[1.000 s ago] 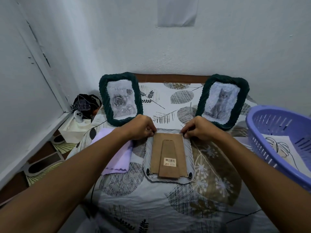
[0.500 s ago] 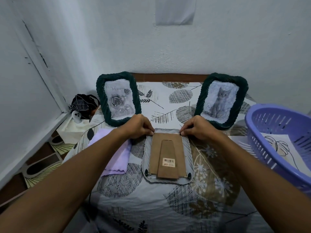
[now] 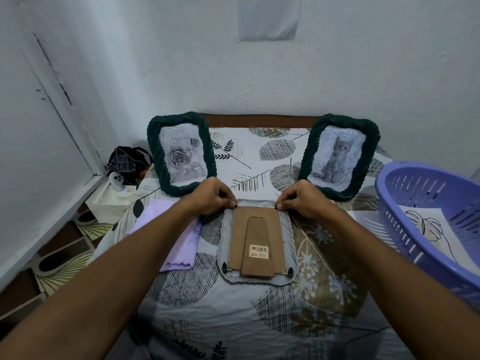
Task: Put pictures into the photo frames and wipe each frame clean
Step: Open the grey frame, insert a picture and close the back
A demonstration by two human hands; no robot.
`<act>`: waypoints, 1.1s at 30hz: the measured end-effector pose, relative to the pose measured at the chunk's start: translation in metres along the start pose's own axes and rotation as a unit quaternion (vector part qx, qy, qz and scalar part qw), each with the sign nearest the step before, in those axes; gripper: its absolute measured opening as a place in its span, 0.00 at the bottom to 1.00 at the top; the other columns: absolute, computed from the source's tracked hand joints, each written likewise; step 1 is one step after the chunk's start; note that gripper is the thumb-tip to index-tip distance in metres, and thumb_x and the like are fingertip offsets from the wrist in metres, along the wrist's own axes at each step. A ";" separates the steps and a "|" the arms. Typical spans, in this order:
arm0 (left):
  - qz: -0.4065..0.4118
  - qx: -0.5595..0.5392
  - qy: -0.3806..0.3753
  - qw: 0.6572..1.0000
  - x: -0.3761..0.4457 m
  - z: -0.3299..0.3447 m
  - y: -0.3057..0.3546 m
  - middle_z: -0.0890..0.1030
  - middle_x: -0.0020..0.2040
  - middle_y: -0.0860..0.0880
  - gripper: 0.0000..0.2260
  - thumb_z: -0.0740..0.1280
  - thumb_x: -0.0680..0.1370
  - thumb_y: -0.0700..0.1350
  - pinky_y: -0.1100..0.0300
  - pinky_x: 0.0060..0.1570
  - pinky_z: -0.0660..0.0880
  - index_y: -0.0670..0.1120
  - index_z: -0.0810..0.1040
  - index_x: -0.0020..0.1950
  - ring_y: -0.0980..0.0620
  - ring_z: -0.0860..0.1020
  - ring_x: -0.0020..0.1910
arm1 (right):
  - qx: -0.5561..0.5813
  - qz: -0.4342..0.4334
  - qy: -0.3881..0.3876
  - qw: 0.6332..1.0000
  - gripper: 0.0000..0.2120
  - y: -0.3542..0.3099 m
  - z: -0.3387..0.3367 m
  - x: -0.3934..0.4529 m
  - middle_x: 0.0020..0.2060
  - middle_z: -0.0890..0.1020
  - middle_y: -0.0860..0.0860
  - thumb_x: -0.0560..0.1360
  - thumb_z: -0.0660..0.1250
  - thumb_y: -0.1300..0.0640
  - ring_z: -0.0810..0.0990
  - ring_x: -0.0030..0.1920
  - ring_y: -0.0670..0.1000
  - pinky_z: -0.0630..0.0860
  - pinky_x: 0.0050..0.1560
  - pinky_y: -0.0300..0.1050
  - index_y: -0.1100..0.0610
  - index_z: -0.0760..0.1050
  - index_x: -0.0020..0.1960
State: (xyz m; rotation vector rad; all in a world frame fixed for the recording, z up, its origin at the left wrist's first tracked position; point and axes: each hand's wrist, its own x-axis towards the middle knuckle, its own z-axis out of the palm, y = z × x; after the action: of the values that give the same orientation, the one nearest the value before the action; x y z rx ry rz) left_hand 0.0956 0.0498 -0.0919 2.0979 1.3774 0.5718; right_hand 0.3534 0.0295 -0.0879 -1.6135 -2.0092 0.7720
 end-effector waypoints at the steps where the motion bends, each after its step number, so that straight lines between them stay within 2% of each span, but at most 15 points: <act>1: 0.000 0.002 0.001 1.000 0.000 0.000 0.000 0.85 0.41 0.46 0.04 0.74 0.72 0.37 0.58 0.46 0.79 0.42 0.85 0.45 0.50 0.82 0.42 | 0.001 0.001 0.001 1.000 0.02 0.000 0.000 0.000 0.36 0.85 0.49 0.70 0.75 0.61 0.80 0.38 0.44 0.73 0.38 0.35 0.56 0.85 0.42; 4: -0.005 0.007 0.006 1.000 0.000 0.001 0.000 0.85 0.41 0.45 0.04 0.74 0.72 0.37 0.57 0.46 0.79 0.42 0.85 0.45 0.49 0.83 0.42 | 0.006 0.001 0.003 1.000 0.02 0.002 0.001 0.000 0.36 0.85 0.49 0.70 0.75 0.62 0.81 0.38 0.45 0.74 0.40 0.37 0.56 0.85 0.42; 9: 0.018 0.059 0.031 0.998 -0.004 0.003 0.005 0.84 0.41 0.48 0.04 0.74 0.72 0.39 0.57 0.48 0.79 0.43 0.86 0.45 0.55 0.80 0.39 | 0.000 -0.013 0.017 1.000 0.03 0.003 0.004 -0.002 0.35 0.84 0.47 0.70 0.75 0.62 0.80 0.37 0.43 0.75 0.43 0.39 0.56 0.85 0.42; 12: 0.046 0.099 0.102 0.989 -0.020 0.013 0.013 0.83 0.45 0.46 0.05 0.73 0.73 0.41 0.60 0.44 0.76 0.43 0.85 0.47 0.54 0.77 0.38 | 0.010 -0.007 0.063 0.998 0.04 0.002 0.012 -0.017 0.37 0.83 0.49 0.71 0.73 0.62 0.81 0.40 0.44 0.75 0.44 0.41 0.57 0.85 0.46; 14: 0.057 0.082 0.160 0.982 -0.040 0.022 0.019 0.82 0.46 0.45 0.06 0.72 0.73 0.41 0.60 0.42 0.74 0.42 0.85 0.49 0.53 0.77 0.37 | 0.032 -0.008 0.118 0.992 0.05 -0.002 0.020 -0.034 0.37 0.82 0.48 0.72 0.72 0.62 0.80 0.39 0.44 0.76 0.43 0.41 0.58 0.83 0.48; 15: 0.057 0.064 0.184 0.979 -0.052 0.027 0.023 0.82 0.46 0.45 0.06 0.72 0.74 0.41 0.61 0.41 0.74 0.42 0.85 0.49 0.54 0.77 0.37 | 0.033 -0.013 0.147 0.989 0.05 -0.005 0.024 -0.044 0.38 0.81 0.47 0.73 0.71 0.62 0.78 0.39 0.43 0.74 0.42 0.39 0.58 0.83 0.49; 18: 0.055 0.006 0.239 0.970 -0.097 0.043 0.034 0.80 0.47 0.46 0.08 0.71 0.75 0.40 0.75 0.39 0.70 0.40 0.83 0.52 0.58 0.76 0.39 | 0.033 -0.009 0.191 0.981 0.07 -0.014 0.039 -0.084 0.45 0.78 0.49 0.75 0.69 0.60 0.74 0.40 0.39 0.69 0.40 0.30 0.59 0.81 0.51; 20: 0.055 -0.017 0.263 0.963 -0.127 0.056 0.038 0.80 0.48 0.46 0.09 0.71 0.74 0.40 0.76 0.41 0.72 0.40 0.83 0.53 0.60 0.76 0.41 | 0.039 -0.004 0.197 0.980 0.07 -0.017 0.049 -0.110 0.46 0.79 0.51 0.75 0.68 0.60 0.75 0.41 0.40 0.68 0.39 0.28 0.60 0.81 0.53; 25: 0.043 -0.020 0.273 0.961 -0.172 0.085 0.040 0.79 0.52 0.47 0.17 0.70 0.72 0.49 0.73 0.52 0.70 0.39 0.82 0.55 0.56 0.77 0.50 | 0.051 0.006 0.205 0.977 0.08 -0.025 0.069 -0.159 0.48 0.78 0.51 0.76 0.67 0.59 0.77 0.46 0.47 0.72 0.43 0.32 0.60 0.79 0.54; 28: 0.027 -0.024 0.278 0.960 -0.183 0.095 0.043 0.79 0.57 0.46 0.21 0.70 0.71 0.52 0.65 0.57 0.72 0.38 0.81 0.57 0.53 0.76 0.56 | 0.040 0.006 0.223 0.974 0.10 -0.024 0.080 -0.175 0.47 0.79 0.50 0.75 0.69 0.54 0.77 0.48 0.49 0.77 0.49 0.44 0.57 0.78 0.54; 29: 0.023 -0.021 0.283 0.959 -0.184 0.097 0.045 0.79 0.58 0.45 0.22 0.71 0.71 0.52 0.62 0.57 0.72 0.38 0.80 0.57 0.52 0.77 0.56 | 0.036 0.010 0.228 0.973 0.12 -0.024 0.083 -0.179 0.48 0.78 0.50 0.74 0.70 0.51 0.77 0.48 0.48 0.77 0.50 0.46 0.56 0.78 0.55; 33: 0.011 -0.020 0.294 0.955 -0.187 0.100 0.045 0.80 0.58 0.45 0.23 0.71 0.70 0.53 0.60 0.58 0.72 0.38 0.81 0.57 0.50 0.78 0.56 | 0.057 0.022 0.246 0.967 0.18 -0.027 0.088 -0.185 0.51 0.76 0.49 0.70 0.73 0.47 0.76 0.47 0.45 0.78 0.50 0.42 0.56 0.77 0.55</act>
State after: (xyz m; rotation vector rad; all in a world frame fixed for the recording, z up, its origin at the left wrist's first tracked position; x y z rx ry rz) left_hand 0.1173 -0.1586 -0.1461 1.9909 1.6276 1.3007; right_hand 0.3161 -0.1679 -0.1352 -1.5961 -1.5531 0.4337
